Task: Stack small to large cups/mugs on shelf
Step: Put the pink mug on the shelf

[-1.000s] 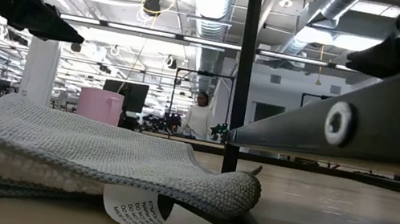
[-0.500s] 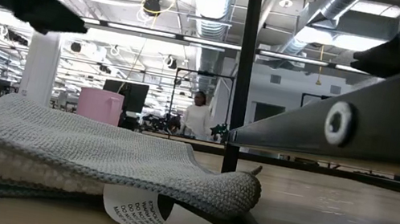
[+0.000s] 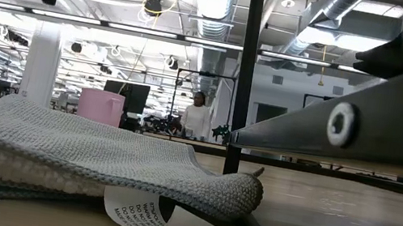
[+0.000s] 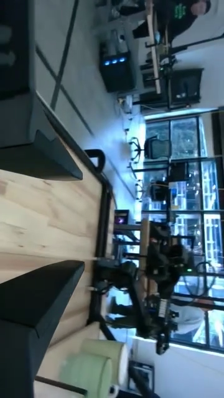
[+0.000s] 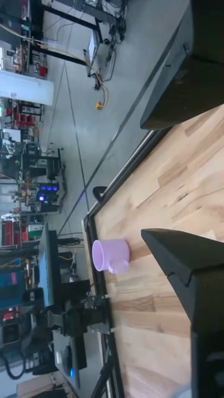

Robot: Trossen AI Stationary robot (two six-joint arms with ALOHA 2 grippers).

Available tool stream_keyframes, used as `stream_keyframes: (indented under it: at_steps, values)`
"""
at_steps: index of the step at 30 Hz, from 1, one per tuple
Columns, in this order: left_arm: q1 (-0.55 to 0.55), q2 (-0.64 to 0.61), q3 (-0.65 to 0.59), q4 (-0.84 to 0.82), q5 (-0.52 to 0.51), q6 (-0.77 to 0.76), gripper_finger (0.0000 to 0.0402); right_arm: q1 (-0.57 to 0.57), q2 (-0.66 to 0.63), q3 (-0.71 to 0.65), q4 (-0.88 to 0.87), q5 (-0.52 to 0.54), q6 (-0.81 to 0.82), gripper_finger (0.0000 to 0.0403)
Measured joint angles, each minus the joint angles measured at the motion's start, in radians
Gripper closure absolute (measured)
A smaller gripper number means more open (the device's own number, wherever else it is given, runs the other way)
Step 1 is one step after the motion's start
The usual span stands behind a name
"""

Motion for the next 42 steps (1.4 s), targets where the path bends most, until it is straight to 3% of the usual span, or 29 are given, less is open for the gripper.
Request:
stream_keyframes:
  at_steps: [6,14,24,33,42]
  values:
    - [0.001,0.052,0.078,-0.068,0.001,-0.003,0.0188,0.000,0.000,0.000,0.000,0.000,0.000,0.0106]
    - [0.012,0.208,0.214,-0.064,-0.022,0.062,0.0188,0.000,0.000,0.000,0.000,0.000,-0.006,0.0106]
    - [0.191,0.445,0.431,-0.278,-0.134,0.006,0.0188,0.000,0.000,0.001,0.000,0.000,-0.008,0.0106]
    - [0.404,0.633,0.506,-0.308,0.104,0.096,0.0188,0.000,0.000,0.001,-0.016,0.001,-0.008,0.0106]
    - [0.673,0.802,0.543,-0.400,0.376,0.037,0.0188,0.000,0.000,0.001,-0.052,0.003,-0.009,0.0106]
